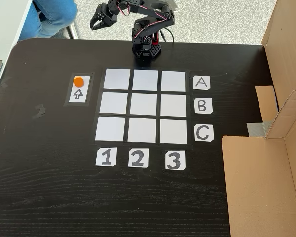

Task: Pick up the round, orange token and place it in the grid on square A3.

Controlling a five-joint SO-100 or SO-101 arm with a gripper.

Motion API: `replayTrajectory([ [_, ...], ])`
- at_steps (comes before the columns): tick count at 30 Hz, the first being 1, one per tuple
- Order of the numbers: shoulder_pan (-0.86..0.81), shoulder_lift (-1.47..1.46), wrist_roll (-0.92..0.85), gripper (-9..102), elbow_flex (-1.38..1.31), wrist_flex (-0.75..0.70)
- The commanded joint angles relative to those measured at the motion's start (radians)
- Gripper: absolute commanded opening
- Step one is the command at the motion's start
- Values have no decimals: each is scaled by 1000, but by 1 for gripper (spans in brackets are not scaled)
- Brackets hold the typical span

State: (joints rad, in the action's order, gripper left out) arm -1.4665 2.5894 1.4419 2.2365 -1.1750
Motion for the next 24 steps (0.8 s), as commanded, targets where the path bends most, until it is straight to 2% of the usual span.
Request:
replayTrajectory([
  [1,28,-149,11,4,-295,-140],
  [7,71,-385,29,28,-595,-328],
  [12,109,-514,-17,44,-678,-337],
  [14,124,-568,-81,48,-713,-341],
  [17,130,-652,-302,51,-784,-364],
  [24,146,-861,-357,58,-986,-367],
])
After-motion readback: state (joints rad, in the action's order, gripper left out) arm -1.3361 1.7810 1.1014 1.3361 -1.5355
